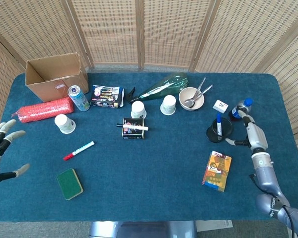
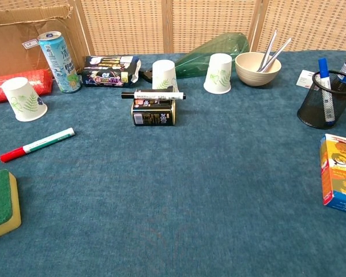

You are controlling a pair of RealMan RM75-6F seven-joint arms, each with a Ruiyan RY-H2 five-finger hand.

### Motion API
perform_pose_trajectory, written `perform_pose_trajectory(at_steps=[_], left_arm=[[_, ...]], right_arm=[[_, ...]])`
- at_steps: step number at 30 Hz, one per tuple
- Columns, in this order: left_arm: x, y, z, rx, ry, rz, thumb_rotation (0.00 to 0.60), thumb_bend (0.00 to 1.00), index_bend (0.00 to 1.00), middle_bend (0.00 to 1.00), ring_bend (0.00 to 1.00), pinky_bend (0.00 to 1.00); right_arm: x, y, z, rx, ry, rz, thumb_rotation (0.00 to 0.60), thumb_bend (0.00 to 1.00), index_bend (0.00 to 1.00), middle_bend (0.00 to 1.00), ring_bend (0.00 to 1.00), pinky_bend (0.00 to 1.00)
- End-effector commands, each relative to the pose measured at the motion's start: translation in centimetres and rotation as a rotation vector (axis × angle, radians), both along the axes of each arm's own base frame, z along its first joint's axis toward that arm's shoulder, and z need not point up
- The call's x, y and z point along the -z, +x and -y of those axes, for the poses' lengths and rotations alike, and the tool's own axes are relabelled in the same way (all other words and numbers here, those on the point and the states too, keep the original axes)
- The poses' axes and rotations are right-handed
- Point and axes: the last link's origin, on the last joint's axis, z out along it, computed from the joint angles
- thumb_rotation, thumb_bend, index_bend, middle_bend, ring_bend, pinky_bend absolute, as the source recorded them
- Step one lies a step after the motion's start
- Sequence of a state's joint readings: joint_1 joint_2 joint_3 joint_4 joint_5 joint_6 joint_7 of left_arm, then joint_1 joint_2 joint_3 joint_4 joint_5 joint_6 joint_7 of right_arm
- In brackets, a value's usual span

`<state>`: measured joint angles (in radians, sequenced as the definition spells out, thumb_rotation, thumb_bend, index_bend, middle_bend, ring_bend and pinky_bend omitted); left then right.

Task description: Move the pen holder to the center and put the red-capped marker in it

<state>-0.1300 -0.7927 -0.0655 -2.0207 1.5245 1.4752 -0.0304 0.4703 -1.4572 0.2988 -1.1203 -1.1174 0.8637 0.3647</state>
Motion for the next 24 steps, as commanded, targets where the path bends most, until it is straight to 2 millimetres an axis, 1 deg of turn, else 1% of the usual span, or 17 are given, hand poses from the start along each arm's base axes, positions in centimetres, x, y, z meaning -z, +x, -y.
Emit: perform_pose_trajectory(at_steps=[1,8,11,13,14,17,19,22,24], left_arm=[[0.0,-0.2,0.0,-0.003,-0.001,0.002,0.6,0.18,0.21,0.0,0.0,0.0],[-0.3,-0.4,0.1,-0.007,0.005,0.001,0.6,0.18,0.21,0.0,0.0,0.0],[-0.5,-0.5,0.1,-0.006,0.008,0.0,0.6,0.18,0.21,0.0,0.0,0.0],[-0.7,-0.5,0.1,-0.006,0.013,0.001,0.6,0.18,0.21,0.0,0.0,0.0],[-0.7,-0.5,0.1,-0.006,0.014,0.002,0.6,0.18,0.21,0.0,0.0,0.0],[-0.7,-0.5,0.1,-0.005,0.013,0.001,0.6,0.18,0.21,0.0,0.0,0.0],[-0.7,-0.5,0.1,-0.007,0.012,0.002,0.6,0.18,0.21,0.0,0.0,0.0],[-0.7,-0.6,0.1,-0.008,0.011,0.004,0.6,0.18,0.21,0.0,0.0,0.0],[-0.7,-0.6,0.1,-0.008,0.01,0.004,0.6,0.18,0.21,0.0,0.0,0.0]], right_arm=[[0.6,0.1,0.0,0.003,0.017,0.009,0.6,0.0,0.0,0.0,0.0,0.22],[1.9,0.7,0.1,-0.006,0.032,0.019,0.6,0.0,0.0,0.02,0.02,0.22],[2.0,0.7,0.3,-0.007,0.019,0.024,0.6,0.0,0.0,0.09,0.08,0.24],[2.1,0.8,0.4,-0.009,-0.002,0.028,0.6,0.0,0.02,0.17,0.16,0.26],[2.1,0.8,0.4,-0.009,-0.008,0.03,0.6,0.0,0.04,0.2,0.18,0.27],[2.2,0.8,0.5,-0.017,-0.041,0.03,0.6,0.0,0.12,0.33,0.32,0.31],[2.3,0.8,0.4,-0.023,-0.067,0.027,0.6,0.0,0.2,0.42,0.42,0.35],[2.6,0.8,0.3,-0.03,-0.099,0.013,0.6,0.0,0.29,0.46,0.48,0.36],[2.8,0.7,0.3,-0.03,-0.111,0.007,0.6,0.0,0.31,0.48,0.5,0.37]])
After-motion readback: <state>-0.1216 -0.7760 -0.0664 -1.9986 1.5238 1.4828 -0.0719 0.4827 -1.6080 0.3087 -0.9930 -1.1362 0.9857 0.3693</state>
